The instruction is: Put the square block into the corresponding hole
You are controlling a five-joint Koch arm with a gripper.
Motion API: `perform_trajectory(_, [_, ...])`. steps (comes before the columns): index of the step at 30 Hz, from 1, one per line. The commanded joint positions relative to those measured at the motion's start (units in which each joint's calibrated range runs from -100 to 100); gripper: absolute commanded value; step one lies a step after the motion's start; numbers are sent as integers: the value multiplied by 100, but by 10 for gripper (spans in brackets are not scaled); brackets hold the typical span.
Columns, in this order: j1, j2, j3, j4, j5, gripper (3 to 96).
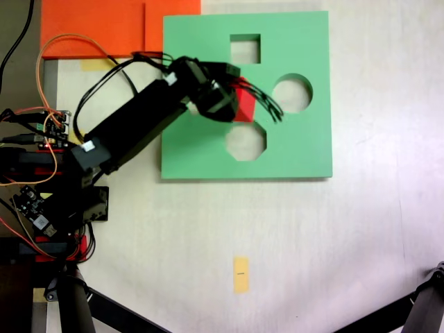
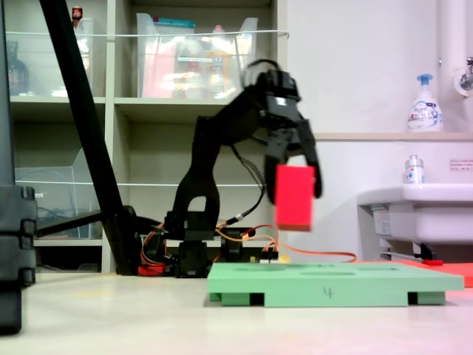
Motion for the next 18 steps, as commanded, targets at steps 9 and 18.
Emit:
perform_trajectory(9, [493, 2437, 1975, -117, 430, 211])
perform_trajectory(18, [606, 2981, 1995, 200, 484, 244])
